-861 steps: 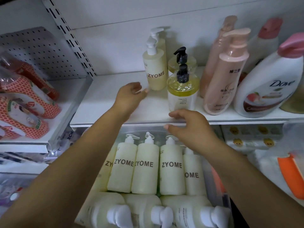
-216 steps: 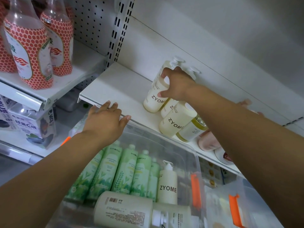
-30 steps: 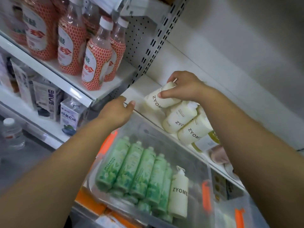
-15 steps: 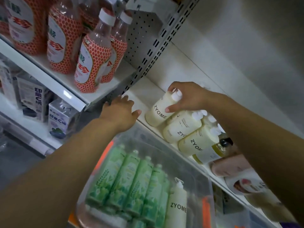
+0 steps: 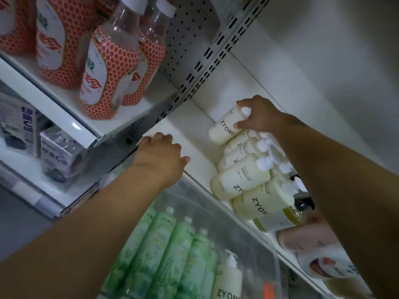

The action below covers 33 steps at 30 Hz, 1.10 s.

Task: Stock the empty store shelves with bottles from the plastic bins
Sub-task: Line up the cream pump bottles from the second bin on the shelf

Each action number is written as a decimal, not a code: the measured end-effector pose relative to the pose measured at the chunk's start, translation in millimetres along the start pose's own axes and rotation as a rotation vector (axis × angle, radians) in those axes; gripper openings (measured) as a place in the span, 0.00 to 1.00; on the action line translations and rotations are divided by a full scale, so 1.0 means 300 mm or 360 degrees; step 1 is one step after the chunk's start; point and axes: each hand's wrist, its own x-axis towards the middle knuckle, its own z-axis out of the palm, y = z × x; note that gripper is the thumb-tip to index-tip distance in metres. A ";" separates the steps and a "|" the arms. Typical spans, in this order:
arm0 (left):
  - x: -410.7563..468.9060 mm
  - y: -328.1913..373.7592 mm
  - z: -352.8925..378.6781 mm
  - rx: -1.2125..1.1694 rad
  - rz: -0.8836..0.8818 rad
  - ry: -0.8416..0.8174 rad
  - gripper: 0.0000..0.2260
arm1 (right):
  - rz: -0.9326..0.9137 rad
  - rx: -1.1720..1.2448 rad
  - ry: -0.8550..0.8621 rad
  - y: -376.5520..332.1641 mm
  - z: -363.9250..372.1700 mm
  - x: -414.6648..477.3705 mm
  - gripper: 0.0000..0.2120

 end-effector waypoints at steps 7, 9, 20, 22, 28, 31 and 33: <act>0.018 0.004 0.003 0.0078 -0.0003 0.0000 0.25 | 0.0046 -0.0390 0.0194 0.032 0.057 0.077 0.35; 0.021 0.004 0.001 0.0081 0.0006 0.0009 0.25 | 0.0052 -0.0379 0.0224 0.048 0.063 0.082 0.35; 0.038 -0.002 0.016 0.0078 0.0015 0.0062 0.22 | 0.0134 -0.0481 0.0064 -0.007 0.040 0.076 0.36; 0.032 0.005 0.017 0.0058 0.0007 0.0078 0.21 | 0.0106 -0.0451 0.0115 -0.037 0.017 0.045 0.36; -0.027 0.036 0.021 -0.0155 0.0009 0.0200 0.18 | -0.0366 0.0689 0.0489 -0.178 -0.014 -0.258 0.20; -0.102 0.062 0.031 -0.0218 0.0052 0.0364 0.16 | -0.0484 0.1124 0.0645 -0.245 0.075 -0.493 0.13; -0.163 0.071 0.053 -0.0306 0.0073 0.0464 0.17 | -0.0439 0.1316 0.0610 -0.264 0.149 -0.638 0.11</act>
